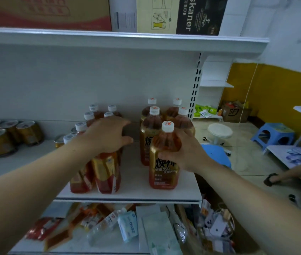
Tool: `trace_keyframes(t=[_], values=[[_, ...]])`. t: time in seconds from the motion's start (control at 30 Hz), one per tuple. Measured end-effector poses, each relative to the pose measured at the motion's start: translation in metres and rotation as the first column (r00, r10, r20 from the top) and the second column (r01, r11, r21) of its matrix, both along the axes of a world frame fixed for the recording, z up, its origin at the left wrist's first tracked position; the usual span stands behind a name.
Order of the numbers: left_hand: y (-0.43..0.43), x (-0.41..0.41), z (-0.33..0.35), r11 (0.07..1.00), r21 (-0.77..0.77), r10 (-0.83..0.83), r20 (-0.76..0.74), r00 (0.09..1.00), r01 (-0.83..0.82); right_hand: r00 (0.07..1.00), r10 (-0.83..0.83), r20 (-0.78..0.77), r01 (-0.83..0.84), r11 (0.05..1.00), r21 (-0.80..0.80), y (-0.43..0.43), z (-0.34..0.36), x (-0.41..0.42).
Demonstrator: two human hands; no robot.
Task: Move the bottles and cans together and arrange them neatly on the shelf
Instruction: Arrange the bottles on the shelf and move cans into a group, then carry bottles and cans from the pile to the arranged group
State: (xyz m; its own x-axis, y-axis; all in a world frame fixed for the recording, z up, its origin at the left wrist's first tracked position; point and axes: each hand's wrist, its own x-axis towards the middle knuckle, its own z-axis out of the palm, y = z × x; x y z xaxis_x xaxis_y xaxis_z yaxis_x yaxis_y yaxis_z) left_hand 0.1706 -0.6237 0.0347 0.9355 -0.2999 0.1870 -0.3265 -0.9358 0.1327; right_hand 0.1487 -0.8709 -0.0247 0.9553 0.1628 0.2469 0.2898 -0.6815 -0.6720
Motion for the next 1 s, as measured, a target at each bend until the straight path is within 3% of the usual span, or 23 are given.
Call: trace_keyframes(t=[0.07,0.13,0.3,0.43,0.63,0.8,1.0], values=[[0.020,-0.004,0.000,0.975,0.185,0.125,0.015,0.992,-0.126,0.999,0.032,-0.015,-0.031,0.999,0.039,0.014,0.001,0.004],[0.033,-0.006,-0.006,0.935,0.258,0.268,-0.071,0.961,-0.242,0.999,0.023,-0.022,-0.022,0.999,0.043,0.026,0.003,0.009],[0.035,-0.010,-0.020,0.929,0.208,0.327,-0.085,0.941,-0.305,0.998,-0.038,0.046,0.034,0.996,0.077,0.038,-0.002,0.008],[0.036,-0.012,-0.014,0.945,0.186,0.295,-0.123,0.948,-0.270,0.998,-0.020,-0.057,0.020,1.000,0.008,0.042,0.007,0.007],[0.079,-0.028,0.003,0.991,-0.095,0.082,-0.125,0.989,-0.095,0.980,-0.176,0.089,0.188,0.969,-0.162,0.074,0.066,0.012],[0.164,-0.053,0.004,0.976,-0.201,0.051,-0.157,0.986,-0.083,0.999,-0.011,0.049,0.026,0.942,-0.335,0.168,0.096,0.020],[0.310,-0.095,-0.019,0.932,-0.158,0.269,-0.303,0.914,-0.327,0.993,0.110,-0.042,-0.117,0.913,-0.391,0.326,0.091,0.028]])
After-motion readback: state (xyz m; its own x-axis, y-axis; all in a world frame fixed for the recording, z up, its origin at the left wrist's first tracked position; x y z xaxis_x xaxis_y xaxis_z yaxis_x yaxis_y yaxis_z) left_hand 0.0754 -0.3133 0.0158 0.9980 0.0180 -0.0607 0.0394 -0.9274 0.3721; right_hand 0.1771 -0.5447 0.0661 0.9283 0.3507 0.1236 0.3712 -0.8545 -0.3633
